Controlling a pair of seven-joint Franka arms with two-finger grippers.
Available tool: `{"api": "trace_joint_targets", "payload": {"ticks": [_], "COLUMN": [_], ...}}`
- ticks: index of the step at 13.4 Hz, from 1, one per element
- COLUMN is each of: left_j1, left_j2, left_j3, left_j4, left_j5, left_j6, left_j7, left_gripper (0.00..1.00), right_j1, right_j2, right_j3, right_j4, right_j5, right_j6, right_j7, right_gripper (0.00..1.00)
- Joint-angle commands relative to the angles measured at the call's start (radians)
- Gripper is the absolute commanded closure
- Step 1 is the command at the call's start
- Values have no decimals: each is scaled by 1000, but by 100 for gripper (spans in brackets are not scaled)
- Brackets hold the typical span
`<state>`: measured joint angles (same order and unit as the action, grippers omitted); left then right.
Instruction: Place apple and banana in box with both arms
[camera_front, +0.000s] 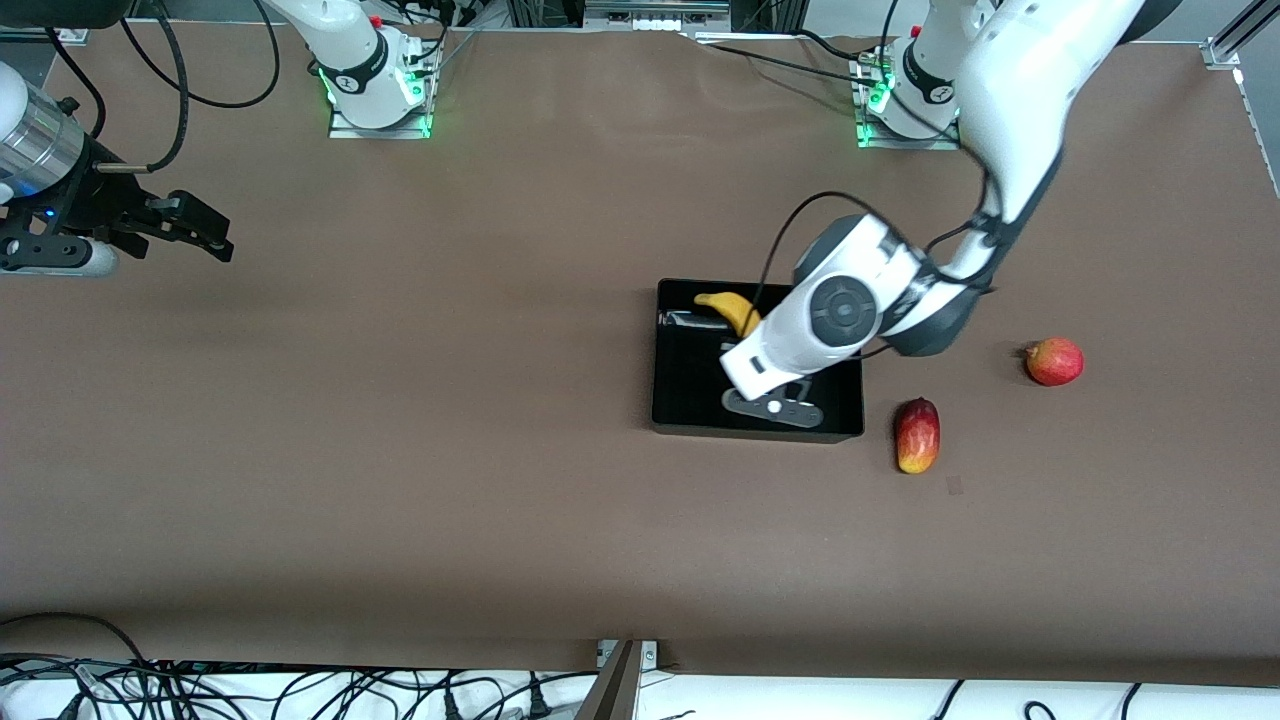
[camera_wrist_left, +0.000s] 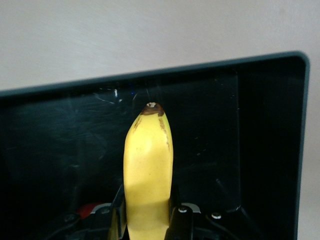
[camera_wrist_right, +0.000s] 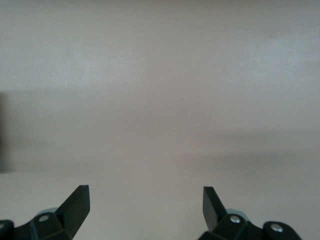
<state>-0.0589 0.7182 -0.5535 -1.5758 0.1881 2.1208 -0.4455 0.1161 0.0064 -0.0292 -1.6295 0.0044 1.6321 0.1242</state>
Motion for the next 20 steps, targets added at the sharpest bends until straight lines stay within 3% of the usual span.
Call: {"api": "trace_joint_targets", "payload": {"ticks": [1,2,3,4,5,7,9,11,14,17,18,20], "left_j1": [-28,-35,-41,-41,-39,-19,17,53,102,136,128,46], "left_j2": [32,41,50,58,55,31,-64,-184,-250,-296,-351,-468], "left_j3": [15,20,20,20,18,17,14,14,11,24,90,328], "left_j4": [-1,-3,-3,-1,-1,8,14,54,236,345,318,226], "left_j5": [54,83,106,119,119,114,102,99,100,76,30,-120], "left_j6": [25,27,27,37,47,38,-30,-210,-566,-708,-708,-703], "left_j7": [-15,-28,-50,-71,-76,-81,-82,-81,-65,51,85,253], "left_gripper": [100,100,52,19,3,0,0,0,0,0,0,0], "right_j1": [-16,-16,-19,-19,-21,-19,-19,-24,-27,-26,-26,-24], "right_j2": [4,4,4,4,4,4,4,6,12,12,12,12], "right_j3": [15,14,14,12,12,12,11,9,9,9,9,9], "right_j4": [17,16,16,17,17,17,17,17,17,17,17,17], "right_j5": [-11,-11,-11,-9,-11,-9,-9,-7,-7,-6,-6,-6], "right_j6": [-11,-14,-12,-6,-5,-6,-6,-6,-6,-6,-6,-5], "right_j7": [-3,-3,-3,-3,-3,-1,-3,-3,-1,-1,-1,-1], "right_gripper": [0,0,0,0,0,0,0,0,0,0,0,0]}}
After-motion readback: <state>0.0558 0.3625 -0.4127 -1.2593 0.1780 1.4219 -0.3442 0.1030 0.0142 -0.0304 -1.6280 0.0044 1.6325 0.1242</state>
